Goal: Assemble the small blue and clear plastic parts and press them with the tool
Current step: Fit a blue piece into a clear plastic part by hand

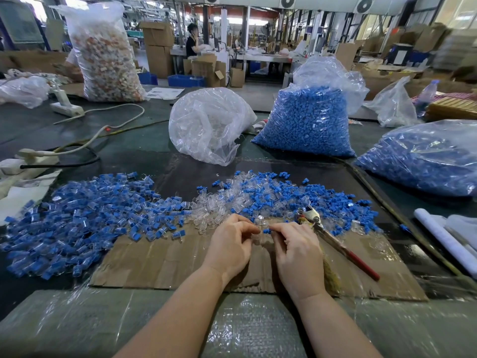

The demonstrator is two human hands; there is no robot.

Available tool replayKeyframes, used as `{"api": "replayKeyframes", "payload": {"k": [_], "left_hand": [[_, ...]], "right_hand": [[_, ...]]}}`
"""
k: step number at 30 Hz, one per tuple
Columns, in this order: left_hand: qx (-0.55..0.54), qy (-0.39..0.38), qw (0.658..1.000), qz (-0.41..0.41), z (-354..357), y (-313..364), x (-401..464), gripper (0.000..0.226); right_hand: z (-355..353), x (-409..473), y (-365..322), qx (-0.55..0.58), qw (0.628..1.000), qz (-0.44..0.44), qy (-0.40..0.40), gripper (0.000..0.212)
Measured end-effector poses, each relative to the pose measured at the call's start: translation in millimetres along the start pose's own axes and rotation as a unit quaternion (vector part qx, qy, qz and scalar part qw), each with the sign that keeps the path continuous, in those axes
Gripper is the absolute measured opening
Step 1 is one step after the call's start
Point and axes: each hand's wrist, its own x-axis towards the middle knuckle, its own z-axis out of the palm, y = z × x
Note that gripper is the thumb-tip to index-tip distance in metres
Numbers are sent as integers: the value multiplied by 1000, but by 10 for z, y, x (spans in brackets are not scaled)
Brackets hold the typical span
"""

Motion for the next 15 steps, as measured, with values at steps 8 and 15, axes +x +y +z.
{"api": "replayKeyframes", "payload": {"k": [8, 15], "left_hand": [[-18, -5, 1000, -13, -11, 12, -15, 15], [-54, 43, 996, -63, -36, 2, -39, 20]], "right_hand": [[-4, 2, 12, 3, 1000, -5, -3, 14], [0, 4, 7, 7, 1000, -5, -1, 12]]}}
